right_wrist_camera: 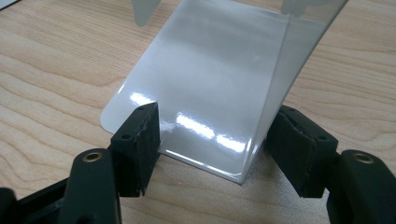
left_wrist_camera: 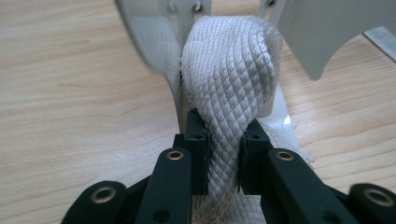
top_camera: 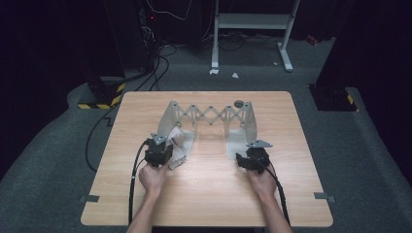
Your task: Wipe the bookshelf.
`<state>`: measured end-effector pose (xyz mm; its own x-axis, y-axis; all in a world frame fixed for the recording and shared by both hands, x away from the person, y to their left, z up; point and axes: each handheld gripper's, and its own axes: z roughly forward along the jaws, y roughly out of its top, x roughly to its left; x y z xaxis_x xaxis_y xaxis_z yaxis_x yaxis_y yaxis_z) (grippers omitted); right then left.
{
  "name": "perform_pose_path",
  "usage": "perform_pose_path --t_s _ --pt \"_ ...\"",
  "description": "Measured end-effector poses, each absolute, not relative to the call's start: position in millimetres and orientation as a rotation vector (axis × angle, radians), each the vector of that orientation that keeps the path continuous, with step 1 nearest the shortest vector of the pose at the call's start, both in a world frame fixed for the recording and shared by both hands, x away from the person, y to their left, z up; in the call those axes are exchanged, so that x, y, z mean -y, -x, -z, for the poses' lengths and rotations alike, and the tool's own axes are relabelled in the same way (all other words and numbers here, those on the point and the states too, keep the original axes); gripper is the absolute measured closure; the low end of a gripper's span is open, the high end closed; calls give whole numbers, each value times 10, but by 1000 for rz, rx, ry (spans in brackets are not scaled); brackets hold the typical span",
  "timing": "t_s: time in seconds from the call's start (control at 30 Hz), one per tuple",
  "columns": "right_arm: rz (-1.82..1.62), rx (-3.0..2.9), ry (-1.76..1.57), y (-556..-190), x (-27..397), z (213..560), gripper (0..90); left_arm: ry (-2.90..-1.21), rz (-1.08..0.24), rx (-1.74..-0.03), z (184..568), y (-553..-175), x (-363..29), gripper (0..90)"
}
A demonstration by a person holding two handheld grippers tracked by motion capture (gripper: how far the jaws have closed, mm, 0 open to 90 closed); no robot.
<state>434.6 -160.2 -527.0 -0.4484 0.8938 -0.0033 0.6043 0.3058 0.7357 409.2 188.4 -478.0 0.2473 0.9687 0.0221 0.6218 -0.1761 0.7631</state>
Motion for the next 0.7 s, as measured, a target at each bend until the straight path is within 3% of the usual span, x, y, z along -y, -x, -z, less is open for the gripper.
perform_pose_path --t_s 0.33,0.7 --pt "-945 -2162 -1335 -4341 1598 5270 351 -1843 -730 -1396 4277 -4053 -1915 776" --pt "-945 -2163 -1336 -4342 1598 5270 351 -1806 -733 -1391 4028 -4144 -1916 775"
